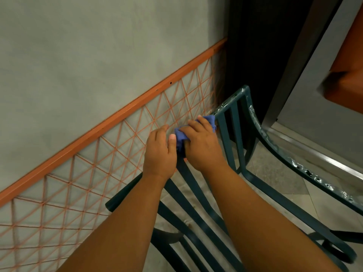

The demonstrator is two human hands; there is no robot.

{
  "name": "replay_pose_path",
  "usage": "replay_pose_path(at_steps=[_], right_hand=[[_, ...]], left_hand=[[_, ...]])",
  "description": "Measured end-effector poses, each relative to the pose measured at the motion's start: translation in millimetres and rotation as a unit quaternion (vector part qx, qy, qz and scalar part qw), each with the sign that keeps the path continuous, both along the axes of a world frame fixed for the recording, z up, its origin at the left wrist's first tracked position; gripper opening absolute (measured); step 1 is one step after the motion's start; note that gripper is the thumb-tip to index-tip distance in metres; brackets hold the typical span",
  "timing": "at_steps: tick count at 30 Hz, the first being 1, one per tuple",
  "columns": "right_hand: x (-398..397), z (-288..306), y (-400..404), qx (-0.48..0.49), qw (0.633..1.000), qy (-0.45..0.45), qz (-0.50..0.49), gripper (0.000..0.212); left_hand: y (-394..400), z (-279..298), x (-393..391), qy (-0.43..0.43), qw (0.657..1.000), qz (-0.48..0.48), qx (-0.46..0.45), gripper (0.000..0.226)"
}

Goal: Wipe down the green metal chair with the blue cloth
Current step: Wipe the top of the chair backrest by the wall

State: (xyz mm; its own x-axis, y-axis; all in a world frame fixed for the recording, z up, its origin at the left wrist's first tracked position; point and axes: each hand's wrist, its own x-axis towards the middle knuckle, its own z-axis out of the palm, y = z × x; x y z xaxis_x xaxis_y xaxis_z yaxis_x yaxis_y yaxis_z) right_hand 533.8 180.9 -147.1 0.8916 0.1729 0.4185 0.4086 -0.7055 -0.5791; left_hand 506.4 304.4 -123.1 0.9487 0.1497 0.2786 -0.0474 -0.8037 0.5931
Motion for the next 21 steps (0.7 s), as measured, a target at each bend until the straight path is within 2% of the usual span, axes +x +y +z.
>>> replay_pose_path(at_steps=[2, 6, 9, 11, 13, 17, 21], right_hand=[[-4.9, -4.0, 5.8, -0.014, 1.0, 0.021, 0.007, 0.034], [-2.5, -19.0, -21.7, -0.018, 0.997, -0.029, 0.066, 0.038], [11.5, -7.6, -20.8, -0.007, 1.0, -0.002, 0.012, 0.033], [8.9, 1.0, -4.9, -0.021, 0.998, 0.047, -0.024, 0.03], [1.2, -2.7, 1.4, -0.03, 0.997, 0.071, 0.002, 0.031], [4.2, -19.6, -26.4, -0.022, 0.996, 0.008, 0.082, 0.036], [19.8, -4.1, -17.9, -0.049, 0.996, 0.068, -0.01, 0.034]], left_hand=[[0.3, 0.0, 1.6, 0.012, 1.0, 0.004, -0.008, 0.043], [2.9, -2.3, 5.6, 0.027, 0.999, 0.006, -0.021, 0.039], [7.3, -6.7, 7.7, 0.016, 1.0, -0.002, -0.008, 0.028], [9.9, -6.2, 7.1, 0.014, 0.999, 0.0, -0.035, 0.02], [11.9, -3.0, 6.5, 0.007, 0.997, 0.003, -0.076, 0.015], [13.5, -1.0, 7.9, 0.002, 0.993, 0.006, -0.117, 0.016], [14.3, -3.6, 7.2, 0.017, 0.993, -0.002, -0.113, 0.02]])
